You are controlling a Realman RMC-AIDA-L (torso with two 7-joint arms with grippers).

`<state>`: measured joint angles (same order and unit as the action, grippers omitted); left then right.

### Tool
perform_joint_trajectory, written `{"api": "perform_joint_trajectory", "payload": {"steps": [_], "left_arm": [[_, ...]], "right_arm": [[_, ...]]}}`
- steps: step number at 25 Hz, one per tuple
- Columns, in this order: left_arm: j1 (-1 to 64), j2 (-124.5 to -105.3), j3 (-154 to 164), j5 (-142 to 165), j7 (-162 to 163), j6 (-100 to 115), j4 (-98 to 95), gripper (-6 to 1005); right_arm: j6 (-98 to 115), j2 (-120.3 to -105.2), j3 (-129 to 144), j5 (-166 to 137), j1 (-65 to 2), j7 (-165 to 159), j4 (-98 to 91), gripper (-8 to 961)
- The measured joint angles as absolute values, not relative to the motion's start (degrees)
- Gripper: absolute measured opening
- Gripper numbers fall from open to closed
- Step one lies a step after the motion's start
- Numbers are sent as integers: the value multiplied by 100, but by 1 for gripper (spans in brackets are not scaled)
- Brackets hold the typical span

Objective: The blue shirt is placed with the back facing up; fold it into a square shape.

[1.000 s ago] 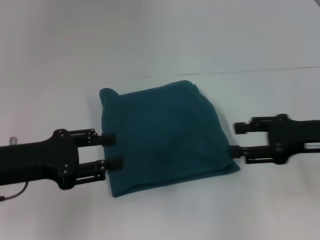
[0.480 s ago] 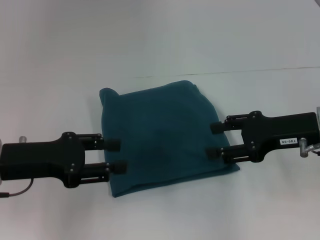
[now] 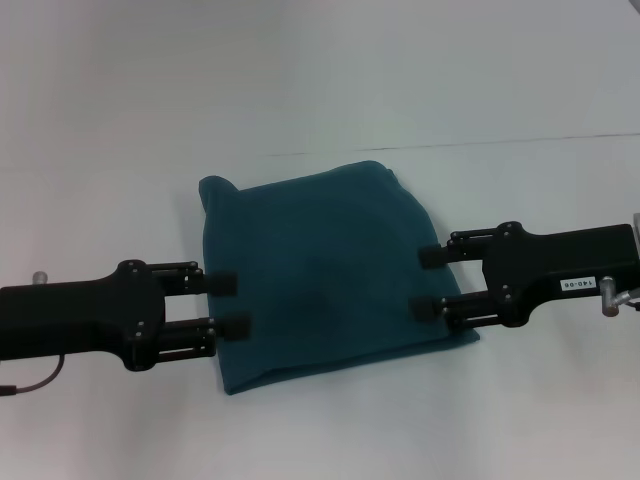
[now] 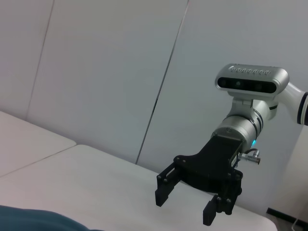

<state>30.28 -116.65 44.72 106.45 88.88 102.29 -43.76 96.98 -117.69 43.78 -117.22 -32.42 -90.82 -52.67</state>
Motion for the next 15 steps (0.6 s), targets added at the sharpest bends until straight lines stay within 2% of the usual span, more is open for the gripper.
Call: {"api": "perform_joint_trajectory", "payload": {"steps": [6, 10, 15], "left_arm": [[3014, -11716, 4399, 10629, 8957, 10286, -4353, 614], [3013, -11778, 4249, 10611, 8993, 10323, -4335, 614], [3029, -11760, 4204, 10565, 9092, 10359, -4333, 614]], "right_arm": [[9902, -11837, 4334, -11710, -3193, -8924, -5366, 760], [9992, -11840, 4312, -11669, -3250, -8867, -5365, 760], [10022, -11831, 4307, -11442, -3293, -8907, -5358, 760]]}}
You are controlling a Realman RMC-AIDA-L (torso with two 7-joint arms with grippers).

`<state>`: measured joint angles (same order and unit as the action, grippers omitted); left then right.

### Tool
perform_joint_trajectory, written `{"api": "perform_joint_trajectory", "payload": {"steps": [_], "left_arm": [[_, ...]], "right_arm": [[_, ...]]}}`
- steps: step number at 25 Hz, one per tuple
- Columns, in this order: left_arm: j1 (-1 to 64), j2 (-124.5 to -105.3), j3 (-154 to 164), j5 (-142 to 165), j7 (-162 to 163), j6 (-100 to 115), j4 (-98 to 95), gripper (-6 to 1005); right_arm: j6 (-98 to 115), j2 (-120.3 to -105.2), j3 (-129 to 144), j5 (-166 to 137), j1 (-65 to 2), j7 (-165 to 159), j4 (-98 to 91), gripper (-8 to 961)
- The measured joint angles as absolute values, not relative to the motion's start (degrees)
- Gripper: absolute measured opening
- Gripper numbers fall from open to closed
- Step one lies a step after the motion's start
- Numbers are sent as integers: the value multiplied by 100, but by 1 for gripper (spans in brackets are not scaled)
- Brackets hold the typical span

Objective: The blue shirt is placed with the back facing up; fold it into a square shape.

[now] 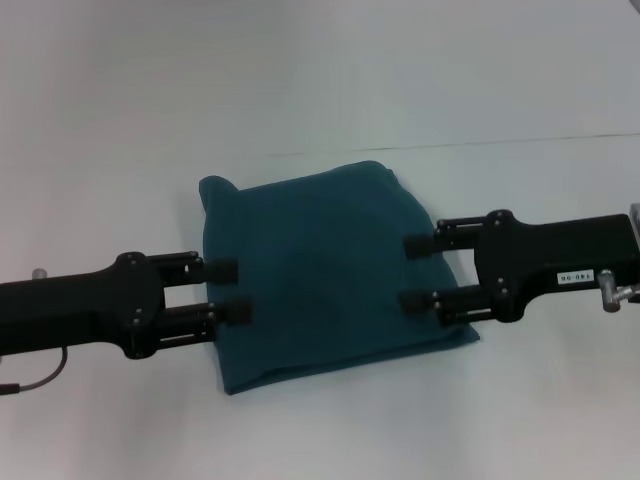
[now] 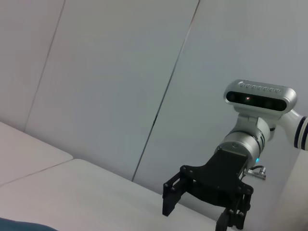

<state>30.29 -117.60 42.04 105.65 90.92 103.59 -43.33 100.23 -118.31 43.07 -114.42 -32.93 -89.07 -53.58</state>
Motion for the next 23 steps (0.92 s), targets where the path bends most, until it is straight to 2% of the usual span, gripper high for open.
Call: {"api": "perform_joint_trajectory", "payload": {"steps": [15, 23], "left_arm": [[3037, -11750, 3733, 10460, 9102, 10358, -4294, 615], [3002, -11785, 3699, 10458, 9074, 10282, -4285, 615]], "right_arm": [[9955, -11861, 4305, -11223, -3234, -8857, -5268, 760], [9750, -11811, 4301, -11247, -3228, -8973, -5284, 759]]}}
